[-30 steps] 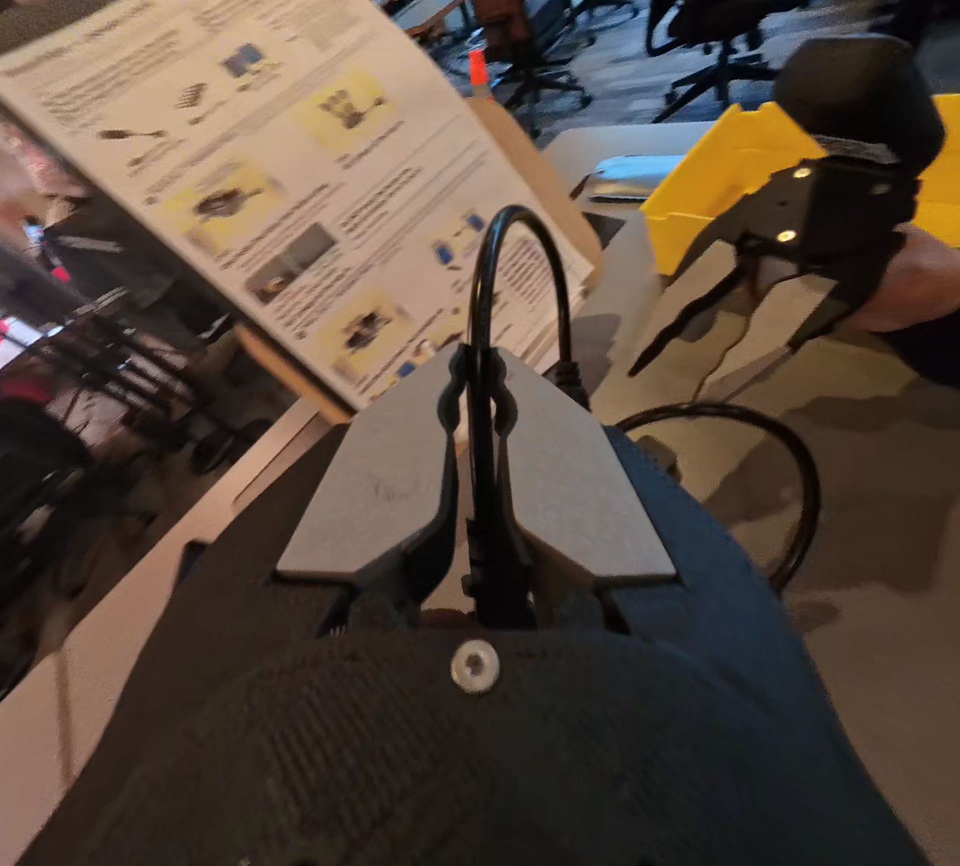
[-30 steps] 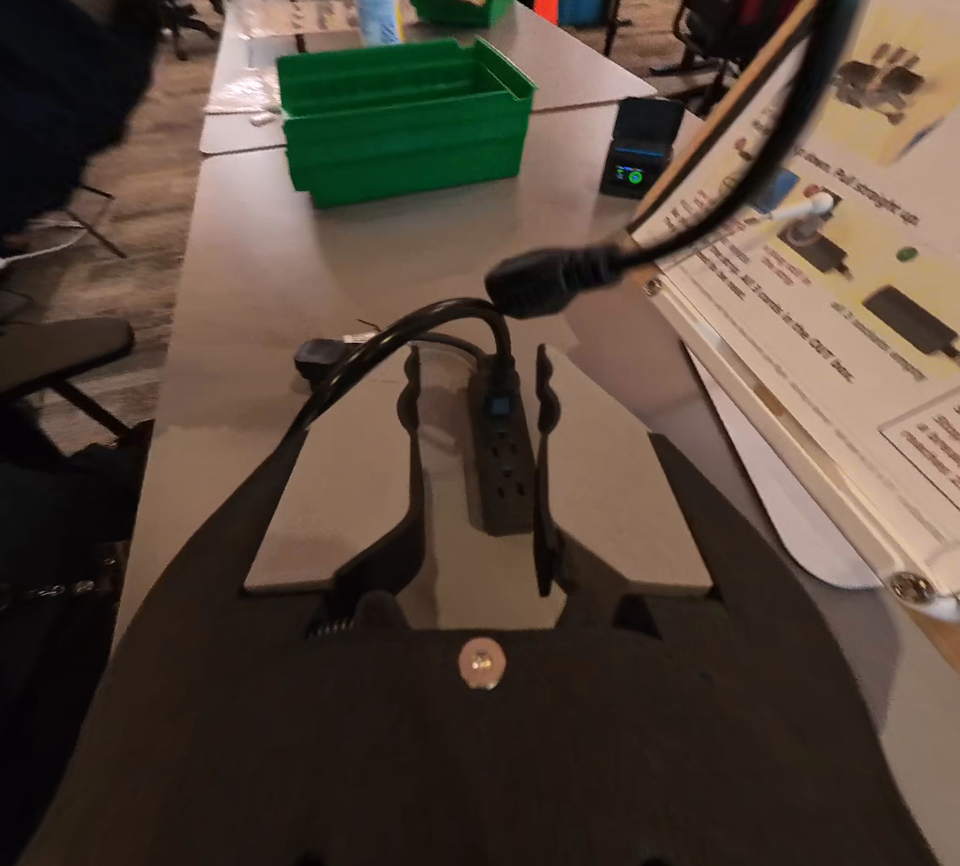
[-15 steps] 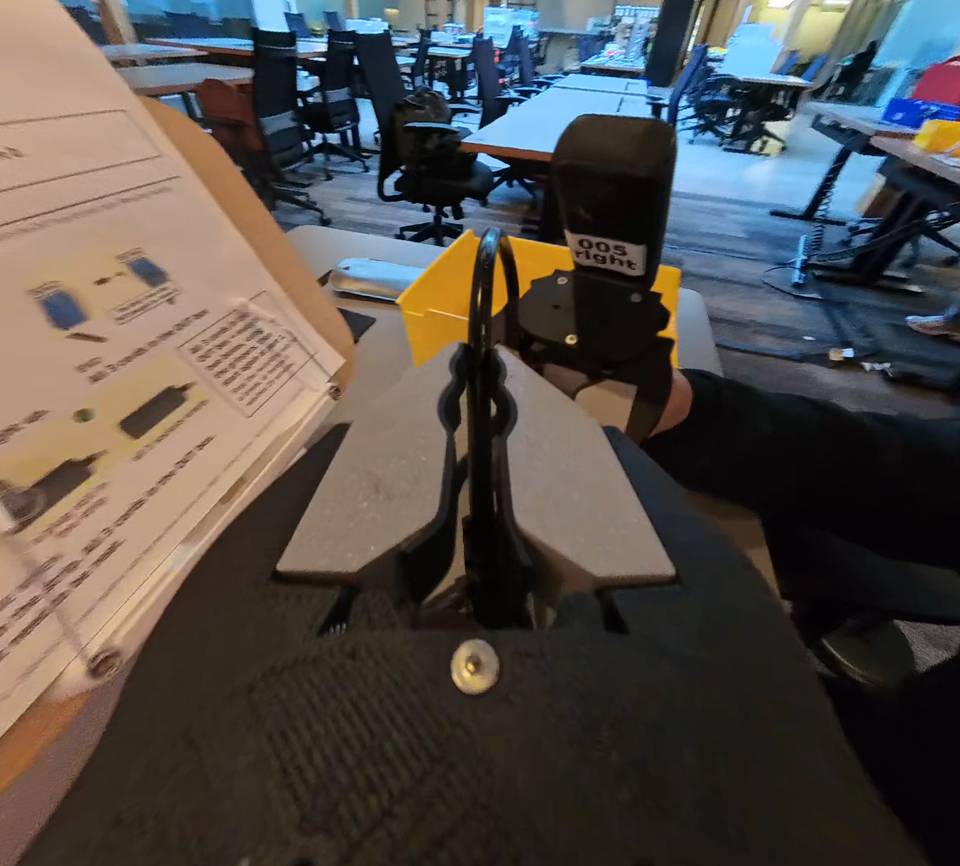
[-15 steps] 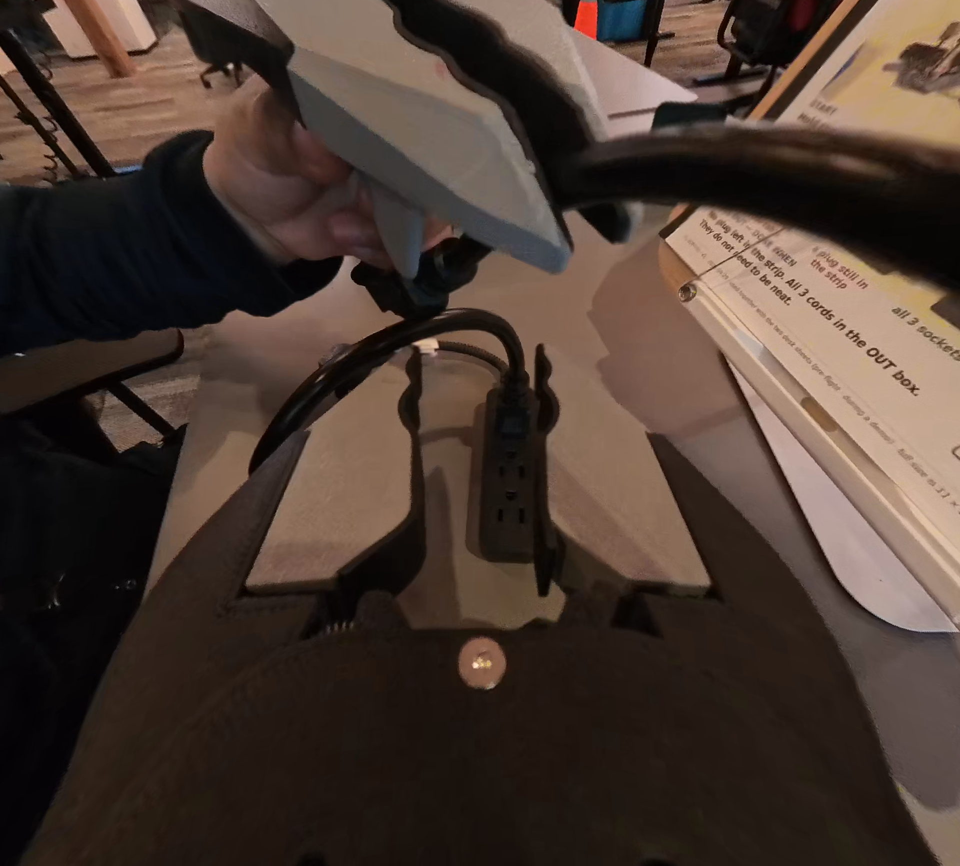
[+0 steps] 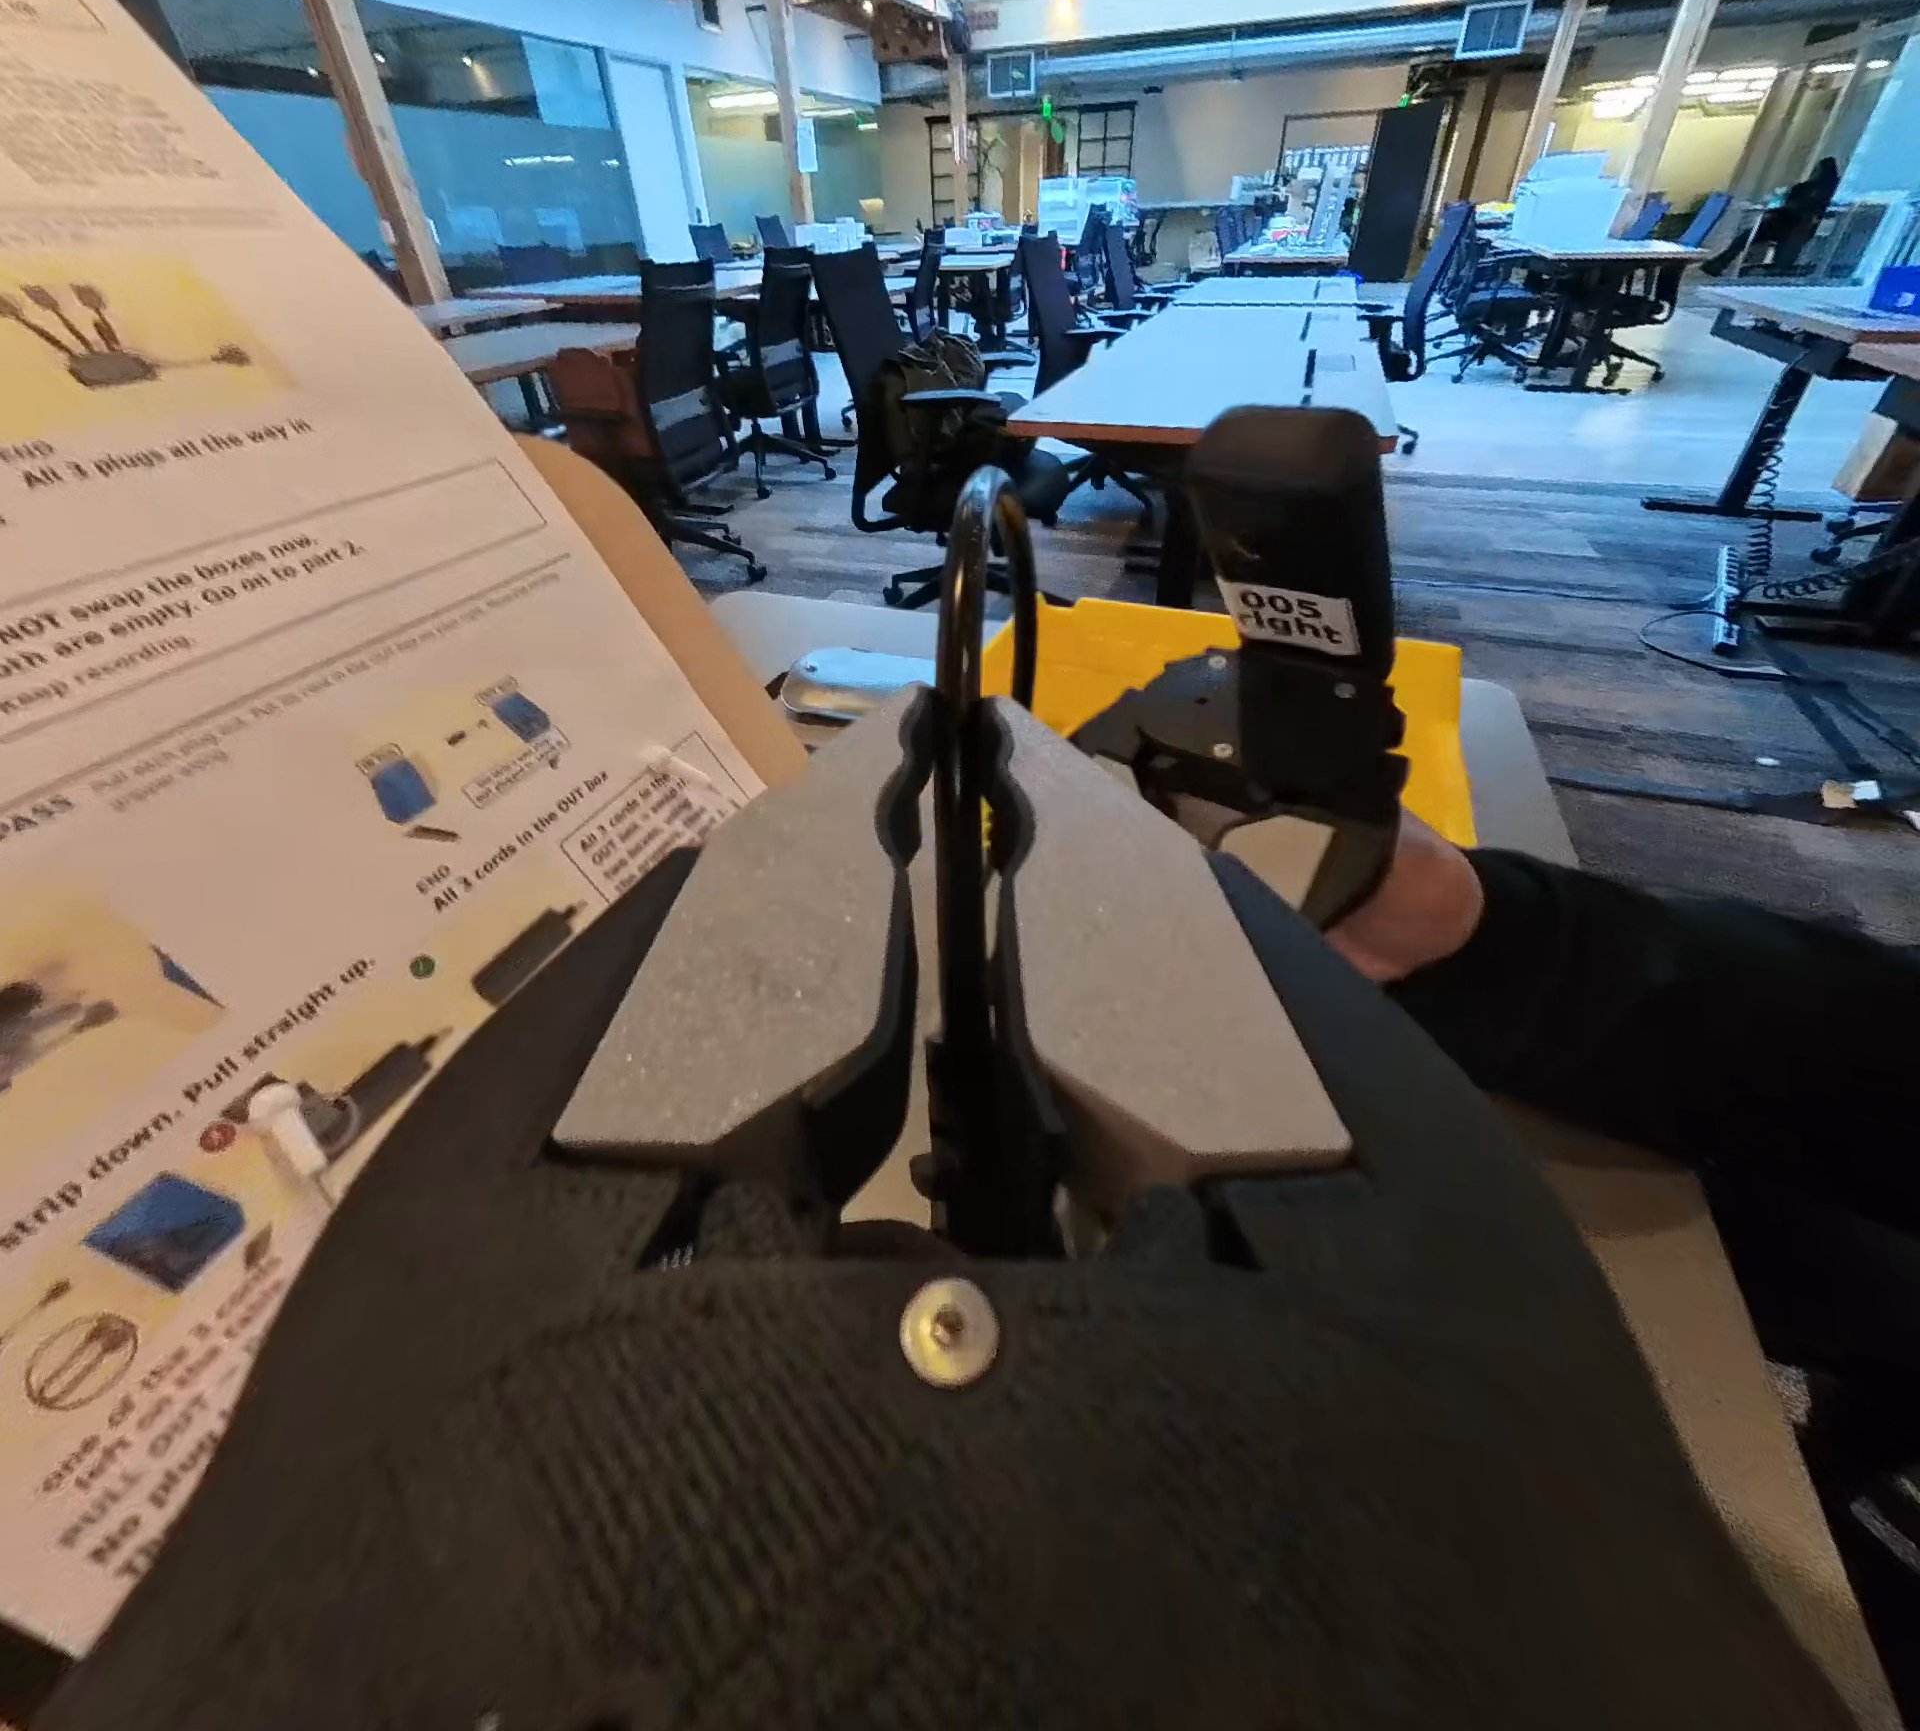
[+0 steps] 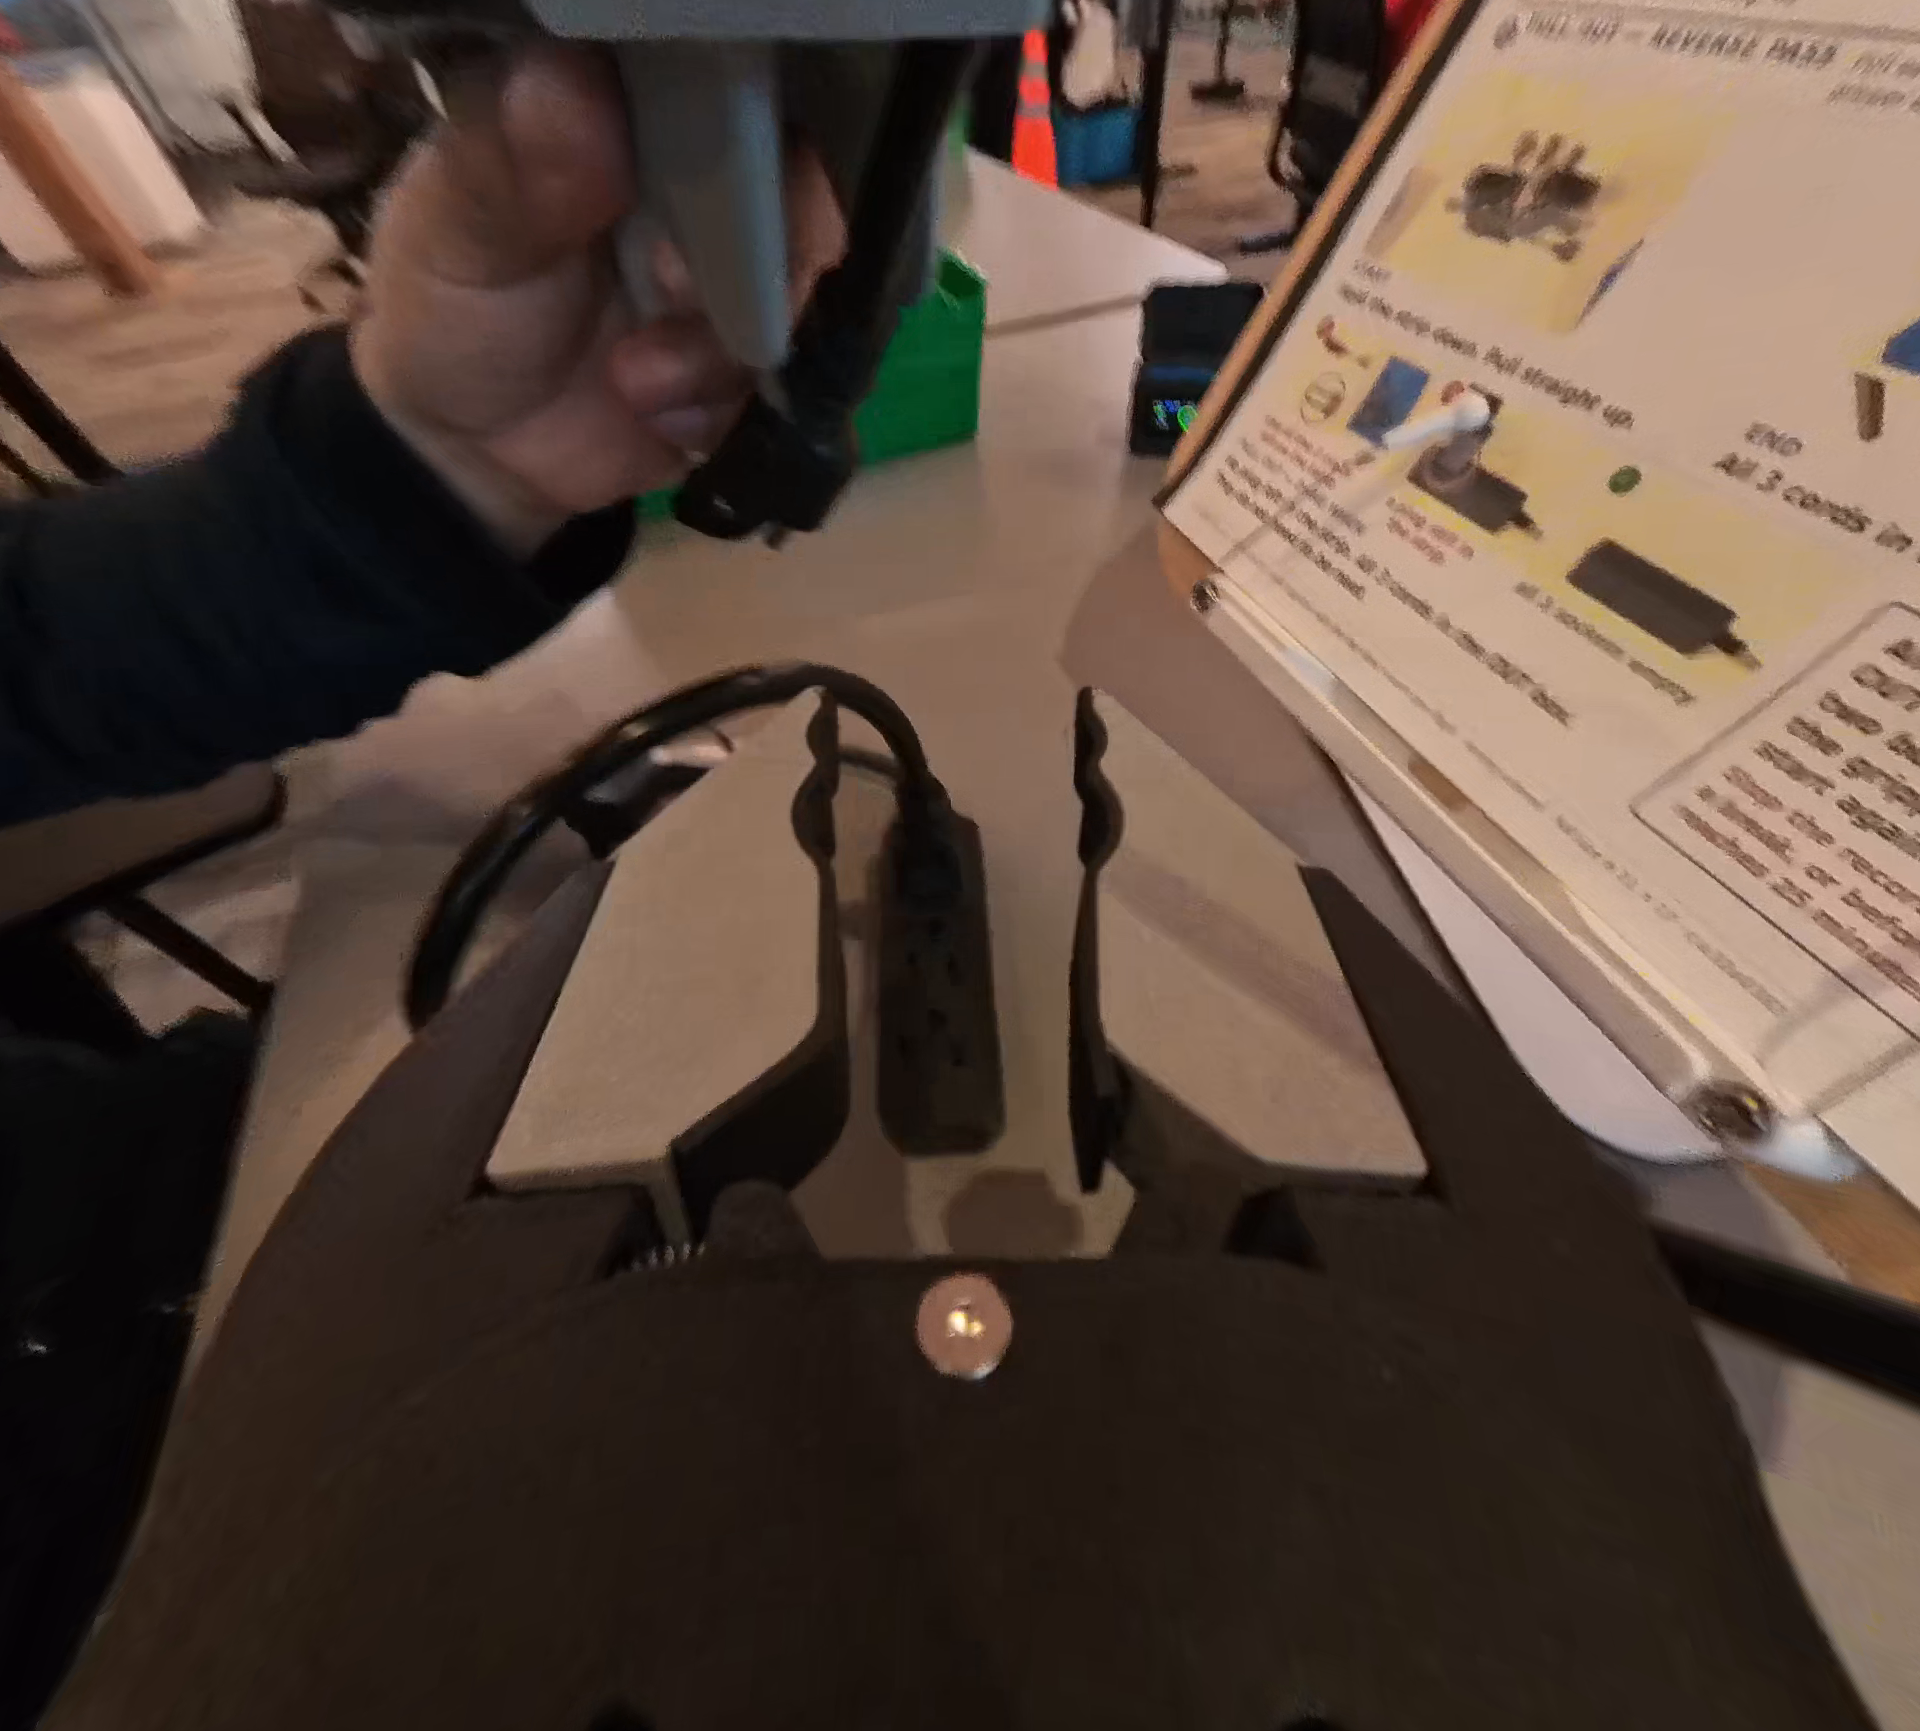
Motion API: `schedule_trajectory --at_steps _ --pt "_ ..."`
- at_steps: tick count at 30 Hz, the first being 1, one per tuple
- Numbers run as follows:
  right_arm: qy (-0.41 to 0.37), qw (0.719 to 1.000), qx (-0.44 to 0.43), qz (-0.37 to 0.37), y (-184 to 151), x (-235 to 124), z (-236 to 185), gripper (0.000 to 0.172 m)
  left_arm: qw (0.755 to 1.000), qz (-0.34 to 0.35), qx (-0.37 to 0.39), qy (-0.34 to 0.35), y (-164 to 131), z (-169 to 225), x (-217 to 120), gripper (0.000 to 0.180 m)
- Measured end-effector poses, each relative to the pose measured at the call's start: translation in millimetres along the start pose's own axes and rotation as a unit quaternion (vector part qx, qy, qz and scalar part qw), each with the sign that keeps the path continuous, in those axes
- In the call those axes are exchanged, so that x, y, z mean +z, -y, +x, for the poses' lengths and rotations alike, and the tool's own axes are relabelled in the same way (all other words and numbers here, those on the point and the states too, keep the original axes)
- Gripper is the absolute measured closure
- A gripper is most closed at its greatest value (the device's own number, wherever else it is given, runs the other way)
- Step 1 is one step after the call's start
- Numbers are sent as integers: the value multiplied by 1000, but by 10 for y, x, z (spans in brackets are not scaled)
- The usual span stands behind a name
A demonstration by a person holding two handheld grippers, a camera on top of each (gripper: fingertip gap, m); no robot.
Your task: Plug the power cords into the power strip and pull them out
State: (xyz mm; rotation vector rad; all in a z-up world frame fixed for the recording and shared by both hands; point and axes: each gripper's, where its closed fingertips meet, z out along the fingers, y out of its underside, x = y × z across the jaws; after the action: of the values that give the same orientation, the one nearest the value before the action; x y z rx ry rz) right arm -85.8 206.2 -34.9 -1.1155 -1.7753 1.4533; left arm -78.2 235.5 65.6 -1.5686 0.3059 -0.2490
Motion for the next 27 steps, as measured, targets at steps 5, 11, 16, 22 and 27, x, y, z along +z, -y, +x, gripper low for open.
schedule_trajectory --at_steps 5,11,16,22,27 --pt "73 993 16 88 311 -69 -291 128 999 -14 -3 -41 35 205 164 176" --pt "122 989 32 79 271 -24 -440 145 994 -19 -32 -99 -24 474 334 176" --pt "59 996 24 55 211 -27 -276 144 995 -21 -20 -97 53 493 323 174" --pt "37 994 46 92 310 -184 -109 146 994 -90 41 -52 -32 306 -13 144" --pt "35 992 -47 113 413 -239 -249 146 978 -198 42 -56 -432 333 -144 116"
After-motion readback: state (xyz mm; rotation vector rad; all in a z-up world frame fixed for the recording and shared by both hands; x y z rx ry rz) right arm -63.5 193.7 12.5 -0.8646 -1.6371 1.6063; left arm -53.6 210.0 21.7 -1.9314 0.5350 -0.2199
